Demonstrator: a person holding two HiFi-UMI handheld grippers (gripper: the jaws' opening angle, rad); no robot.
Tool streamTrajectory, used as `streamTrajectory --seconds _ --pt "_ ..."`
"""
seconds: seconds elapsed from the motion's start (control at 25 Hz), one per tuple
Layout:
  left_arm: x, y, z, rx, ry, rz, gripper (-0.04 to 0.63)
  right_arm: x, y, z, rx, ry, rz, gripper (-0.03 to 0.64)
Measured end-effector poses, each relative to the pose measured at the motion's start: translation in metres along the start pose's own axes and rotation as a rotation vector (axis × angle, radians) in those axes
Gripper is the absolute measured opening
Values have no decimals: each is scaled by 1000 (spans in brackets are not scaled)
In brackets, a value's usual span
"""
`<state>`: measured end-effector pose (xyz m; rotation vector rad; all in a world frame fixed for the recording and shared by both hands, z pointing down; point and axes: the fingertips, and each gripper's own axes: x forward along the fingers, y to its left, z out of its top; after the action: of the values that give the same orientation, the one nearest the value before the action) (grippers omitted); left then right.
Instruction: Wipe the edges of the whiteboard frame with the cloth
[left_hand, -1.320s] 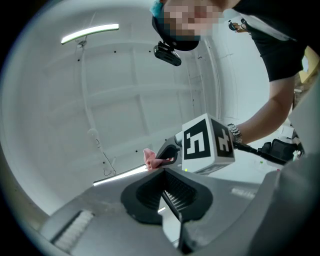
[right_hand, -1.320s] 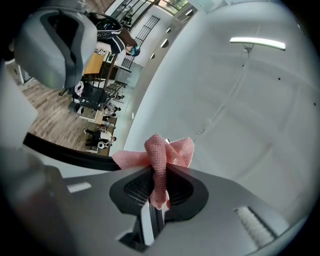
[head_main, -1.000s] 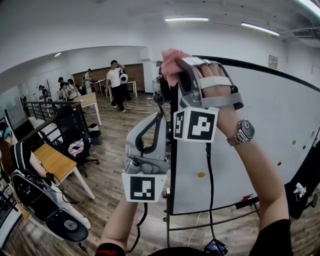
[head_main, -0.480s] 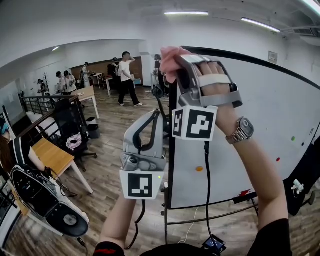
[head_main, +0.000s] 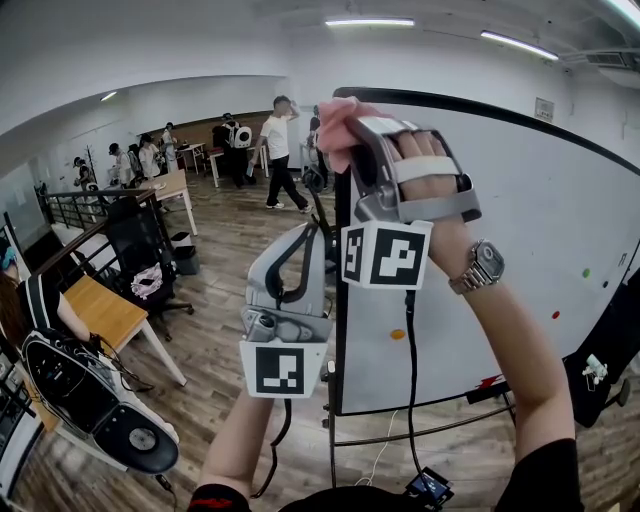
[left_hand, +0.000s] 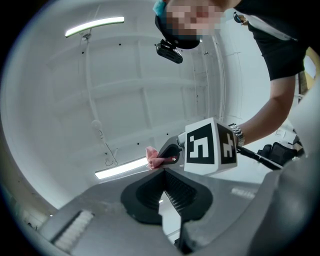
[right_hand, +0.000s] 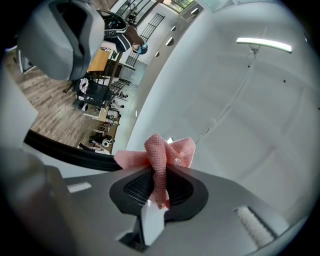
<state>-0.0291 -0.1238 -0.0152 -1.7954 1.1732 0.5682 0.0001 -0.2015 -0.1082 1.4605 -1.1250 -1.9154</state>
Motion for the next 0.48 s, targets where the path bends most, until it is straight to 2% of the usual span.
streamTrajectory --seconds 0.48 --pt "-8 -1 -4 6 22 8 -2 -10 8 0 -28 5 4 51"
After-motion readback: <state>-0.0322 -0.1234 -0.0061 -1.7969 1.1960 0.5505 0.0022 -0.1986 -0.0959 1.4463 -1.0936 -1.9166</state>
